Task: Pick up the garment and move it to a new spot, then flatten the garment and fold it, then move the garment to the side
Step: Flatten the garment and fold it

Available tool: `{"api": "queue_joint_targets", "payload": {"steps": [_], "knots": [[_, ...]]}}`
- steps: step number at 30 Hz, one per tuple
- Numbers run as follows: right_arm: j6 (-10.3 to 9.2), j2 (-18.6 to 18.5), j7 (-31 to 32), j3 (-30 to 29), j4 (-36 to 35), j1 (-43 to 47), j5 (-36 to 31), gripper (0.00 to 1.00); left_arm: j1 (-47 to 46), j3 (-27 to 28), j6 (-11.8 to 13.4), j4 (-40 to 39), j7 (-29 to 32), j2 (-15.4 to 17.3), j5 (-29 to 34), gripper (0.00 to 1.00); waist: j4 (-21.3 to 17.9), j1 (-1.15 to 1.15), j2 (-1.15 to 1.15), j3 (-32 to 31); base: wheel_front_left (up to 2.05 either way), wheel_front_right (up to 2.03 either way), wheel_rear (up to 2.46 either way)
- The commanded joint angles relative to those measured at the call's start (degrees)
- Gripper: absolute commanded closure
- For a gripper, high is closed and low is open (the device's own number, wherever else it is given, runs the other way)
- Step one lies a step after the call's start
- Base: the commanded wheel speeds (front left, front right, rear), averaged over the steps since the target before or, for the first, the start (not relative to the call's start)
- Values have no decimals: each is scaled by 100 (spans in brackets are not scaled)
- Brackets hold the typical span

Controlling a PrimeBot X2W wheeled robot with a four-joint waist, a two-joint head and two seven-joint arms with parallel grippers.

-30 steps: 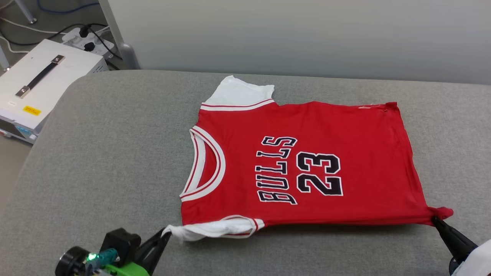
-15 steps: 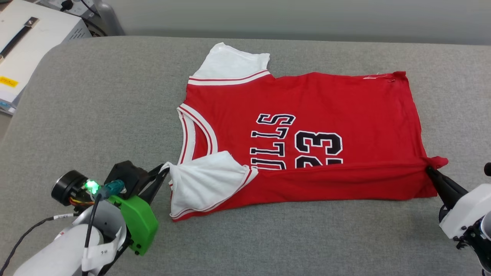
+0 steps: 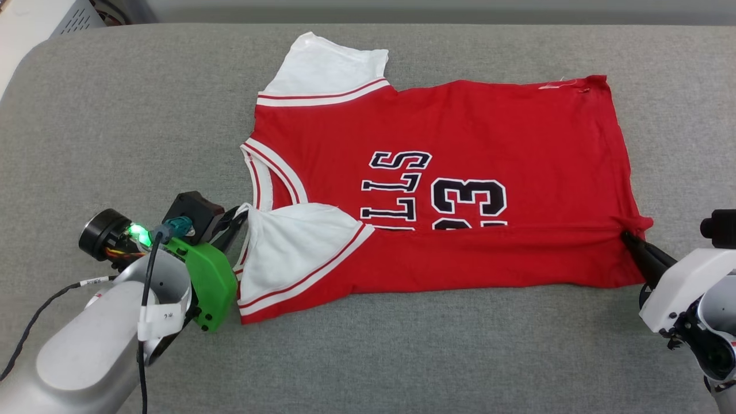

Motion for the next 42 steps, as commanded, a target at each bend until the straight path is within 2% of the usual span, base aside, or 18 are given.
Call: {"api": "queue_joint_targets", "payload": {"steps": [1,3,4,5,12,16,19,23,28,33,37,42], "knots": [[-5,32,23,34,70,-131,-58,100,-120,-27,-70,141,-16,-75,29,100,-24,0,0,40,0,0,0],[-5,51,9,64,129,-184,-81,100,-166,-62,-110,317,-64,-155,42,100,-30,0,0,57,0,0,0],[-5,61,-13,57,163,-209,-102,78,-184,-71,-110,399,-99,-189,58,49,-32,0,0,63,0,0,0],[-5,85,-33,30,224,-236,-129,0,-204,-75,-90,500,-161,-239,83,0,-31,0,0,64,0,0,0],[-5,87,-195,122,337,-339,-414,0,-158,59,75,1036,-508,-584,-97,0,2,0,0,-87,0,0,0],[-5,90,-345,83,339,-308,-636,0,17,285,329,1208,-861,-753,-297,0,21,0,0,-311,0,0,0],[-5,55,-418,94,314,-233,-1049,0,257,419,512,1247,-1026,-912,-506,0,53,0,0,-498,0,0,0],[-5,158,-254,-114,205,-92,-1507,0,566,635,791,1132,-1089,-1014,-809,0,91,0,0,-688,0,0,0],[-5,440,518,-542,-54,248,-2089,0,1091,793,1121,623,-799,-1103,-1269,0,96,0,0,-873,0,0,0],[-5,901,1247,-955,-704,577,-2360,0,1748,866,1445,-213,-228,-1058,-1827,0,88,0,0,-919,0,0,0],[-5,1133,1675,-1145,-1223,775,-2505,0,2040,774,1781,-801,263,-884,-1950,0,75,0,0,-839,0,0,0],[-5,1272,1940,-1246,-1608,864,-2606,0,2053,759,2243,-1060,639,-694,-1887,0,17,0,0,-653,0,0,0]]}}
